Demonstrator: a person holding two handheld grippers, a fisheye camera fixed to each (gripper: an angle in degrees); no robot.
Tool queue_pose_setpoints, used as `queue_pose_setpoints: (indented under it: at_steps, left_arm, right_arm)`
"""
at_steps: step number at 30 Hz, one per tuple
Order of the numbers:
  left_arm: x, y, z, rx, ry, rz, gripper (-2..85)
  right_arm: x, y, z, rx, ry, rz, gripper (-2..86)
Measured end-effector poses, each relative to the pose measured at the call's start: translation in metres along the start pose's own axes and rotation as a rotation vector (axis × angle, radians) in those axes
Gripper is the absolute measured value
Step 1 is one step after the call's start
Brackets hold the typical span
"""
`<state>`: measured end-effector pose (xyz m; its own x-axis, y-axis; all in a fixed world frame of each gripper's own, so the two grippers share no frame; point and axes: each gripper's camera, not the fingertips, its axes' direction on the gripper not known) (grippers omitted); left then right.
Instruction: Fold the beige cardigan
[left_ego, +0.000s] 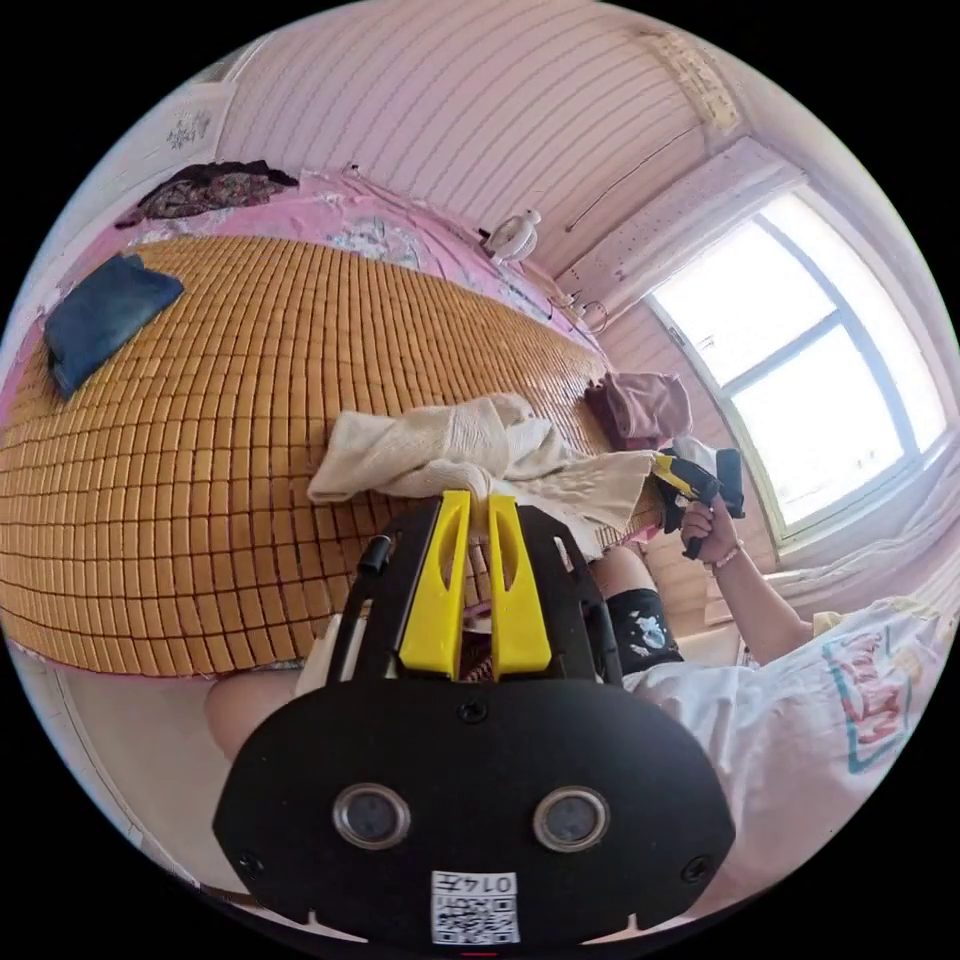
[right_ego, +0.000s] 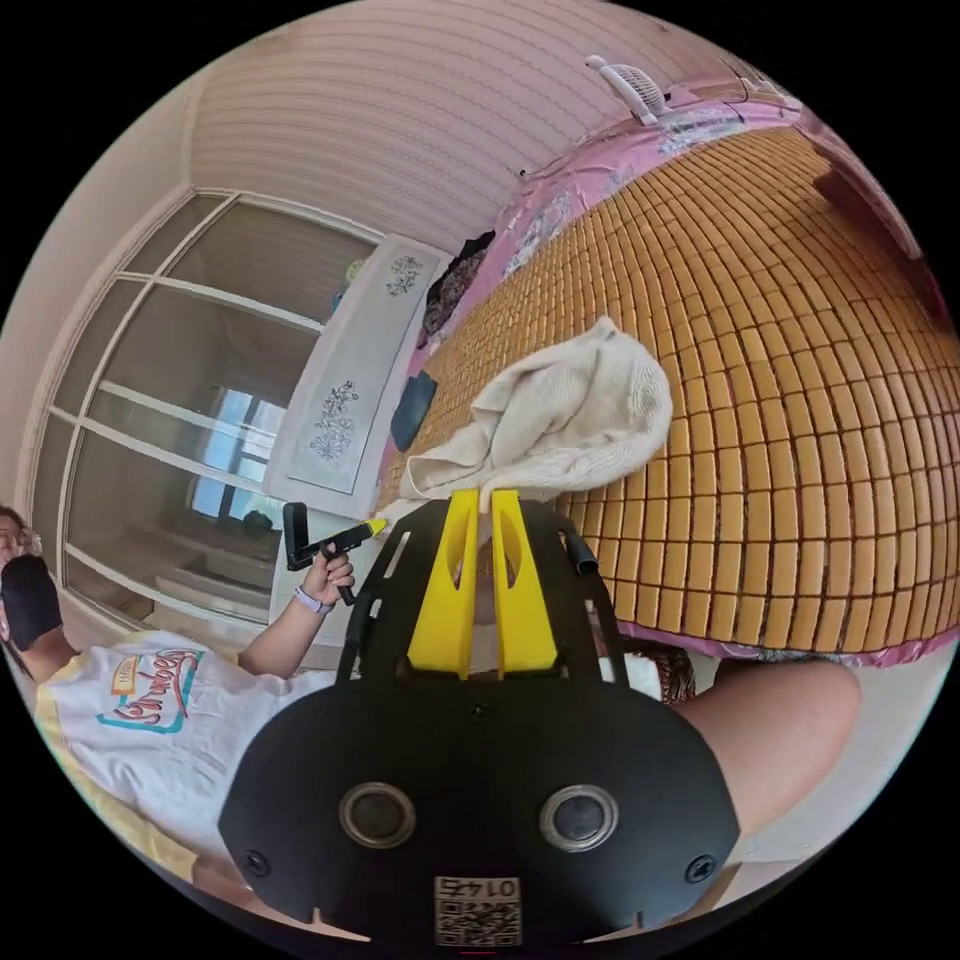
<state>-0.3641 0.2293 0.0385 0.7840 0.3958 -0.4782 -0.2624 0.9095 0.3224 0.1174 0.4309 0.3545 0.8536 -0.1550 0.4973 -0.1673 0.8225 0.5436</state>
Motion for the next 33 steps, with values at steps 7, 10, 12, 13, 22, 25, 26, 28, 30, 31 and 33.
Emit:
queue_pose_setpoints:
  at_steps: [7, 10, 12, 13, 22, 25, 26, 28, 30, 31, 33]
  left_arm:
    - [0.088, -0.066, -0.191, 0.413, 0.001, 0.229, 2.0]
    - [0.134, -0.077, -0.270, 0.551, -0.102, 0.300, 1.4]
    - [0.158, -0.079, -0.315, 0.641, -0.130, 0.332, 1.1]
    - [0.173, -0.080, -0.344, 0.694, -0.129, 0.335, 1.0]
    - [0.287, 0.002, -0.480, 1.057, -0.028, 0.575, 0.9]
    - [0.312, 0.040, -0.500, 1.135, -0.036, 0.664, 0.8]
    - [0.319, 0.049, -0.509, 1.161, -0.022, 0.691, 0.9]
    - [0.326, 0.052, -0.519, 1.163, -0.028, 0.711, 0.8]
    - [0.327, 0.037, -0.522, 1.104, -0.063, 0.668, 0.8]
    - [0.320, 0.020, -0.517, 1.049, -0.084, 0.618, 0.8]
    - [0.303, -0.014, -0.498, 0.929, -0.128, 0.530, 0.9]
  right_arm:
    - [-0.113, -0.064, -0.090, 0.192, -0.095, -0.319, 1.0]
    - [-0.175, -0.077, -0.129, 0.272, -0.142, -0.463, 0.9]
    - [-0.216, -0.077, -0.154, 0.331, -0.136, -0.562, 0.9]
    - [-0.243, -0.074, -0.171, 0.372, -0.135, -0.634, 0.9]
    - [-0.377, -0.005, -0.266, 0.648, 0.004, -0.912, 0.9]
    - [-0.391, 0.026, -0.285, 0.692, -0.041, -0.975, 0.8]
    - [-0.394, 0.032, -0.288, 0.697, -0.054, -0.996, 0.8]
    - [-0.409, 0.049, -0.300, 0.713, -0.072, -1.061, 0.8]
    - [-0.420, 0.052, -0.301, 0.704, -0.046, -1.085, 0.8]
    - [-0.423, 0.047, -0.294, 0.689, -0.010, -1.082, 0.8]
    - [-0.420, 0.026, -0.273, 0.612, 0.062, -1.036, 0.7]
